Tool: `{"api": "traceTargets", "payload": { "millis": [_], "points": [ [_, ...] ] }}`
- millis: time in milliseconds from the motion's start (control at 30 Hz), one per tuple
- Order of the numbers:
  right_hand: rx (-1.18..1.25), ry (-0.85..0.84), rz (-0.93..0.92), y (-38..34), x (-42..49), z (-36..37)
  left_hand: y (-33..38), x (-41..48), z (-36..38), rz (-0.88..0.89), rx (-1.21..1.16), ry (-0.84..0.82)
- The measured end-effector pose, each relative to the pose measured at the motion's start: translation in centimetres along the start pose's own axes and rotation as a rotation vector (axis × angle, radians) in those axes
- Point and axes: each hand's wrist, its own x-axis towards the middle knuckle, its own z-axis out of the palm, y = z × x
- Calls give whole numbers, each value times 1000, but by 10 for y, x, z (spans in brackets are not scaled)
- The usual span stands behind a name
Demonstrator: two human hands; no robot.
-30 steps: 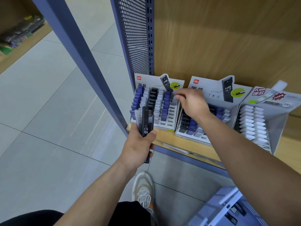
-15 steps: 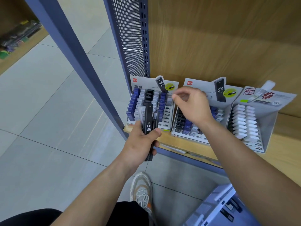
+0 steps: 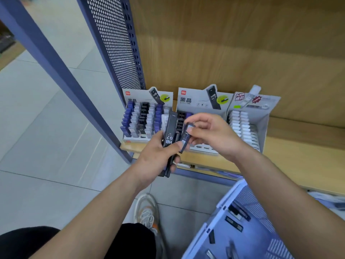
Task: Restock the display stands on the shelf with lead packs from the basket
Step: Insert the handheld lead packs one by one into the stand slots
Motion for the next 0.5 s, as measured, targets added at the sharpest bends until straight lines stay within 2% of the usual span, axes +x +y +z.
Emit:
{"api": "traceTargets", "payload": {
  "millis": [133, 367, 500],
  "points": [
    [18, 51, -70, -1, -17, -20, 5, 3, 12, -16, -30, 42],
    [219, 91, -80, -2, -37, -36, 5, 8, 39, 26, 66, 32],
    [18, 187, -82, 7, -46, -49, 1, 8, 53, 34, 102, -15]
  ]
}}
